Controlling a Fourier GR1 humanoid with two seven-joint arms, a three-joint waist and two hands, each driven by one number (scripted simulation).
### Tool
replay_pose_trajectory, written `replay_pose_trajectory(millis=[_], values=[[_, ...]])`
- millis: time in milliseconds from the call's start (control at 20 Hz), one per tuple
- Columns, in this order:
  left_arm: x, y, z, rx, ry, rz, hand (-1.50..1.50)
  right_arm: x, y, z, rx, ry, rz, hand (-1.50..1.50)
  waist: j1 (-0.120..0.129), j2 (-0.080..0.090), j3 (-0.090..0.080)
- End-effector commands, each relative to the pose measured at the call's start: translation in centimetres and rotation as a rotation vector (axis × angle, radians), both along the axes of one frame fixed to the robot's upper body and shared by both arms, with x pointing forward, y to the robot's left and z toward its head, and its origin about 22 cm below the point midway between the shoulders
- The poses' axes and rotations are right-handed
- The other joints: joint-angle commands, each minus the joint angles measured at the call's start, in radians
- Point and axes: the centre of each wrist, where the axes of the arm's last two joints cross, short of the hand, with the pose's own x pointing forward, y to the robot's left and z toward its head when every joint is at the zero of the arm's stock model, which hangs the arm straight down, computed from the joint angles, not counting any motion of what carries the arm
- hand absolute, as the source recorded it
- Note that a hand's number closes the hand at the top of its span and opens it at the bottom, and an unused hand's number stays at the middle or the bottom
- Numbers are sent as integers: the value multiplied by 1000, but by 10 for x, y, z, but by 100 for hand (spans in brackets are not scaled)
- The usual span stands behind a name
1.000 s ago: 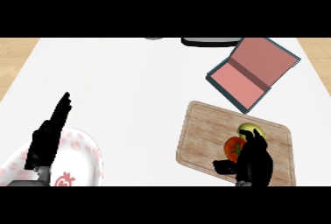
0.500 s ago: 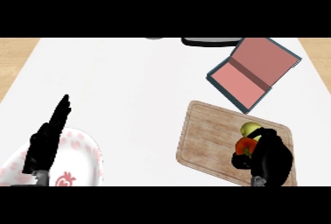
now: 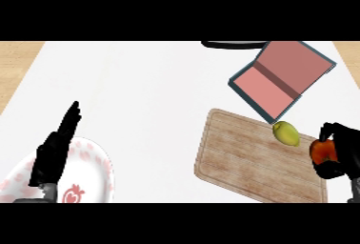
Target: Pick the tomato from the cutting board and place it in the cardboard box
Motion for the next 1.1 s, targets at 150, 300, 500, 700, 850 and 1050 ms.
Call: replay_pose_trajectory(millis=[150, 300, 500, 700, 850, 1050], values=[[9, 0, 8, 11, -13, -1, 0, 24, -120, 81, 97, -95, 161, 150, 6, 0, 2], [9, 1, 3, 17, 4, 5, 0, 34, -128, 101, 257, -225, 318, 150, -2, -5, 1], [-4, -3, -12, 4, 27, 0, 0, 41, -148, 115, 434, -337, 467, 150, 12, -5, 0], [13, -5, 11, 11, 3, -4, 0, 50, -171, 134, 540, -356, 573, 150, 8, -6, -1], [0, -9, -3, 24, 0, -8, 0, 75, -162, 136, 576, -335, 614, 150, 10, -8, -3], [10, 1, 6, 5, 6, -1, 0, 112, -129, 156, 599, -336, 615, 150, 2, -10, -4]])
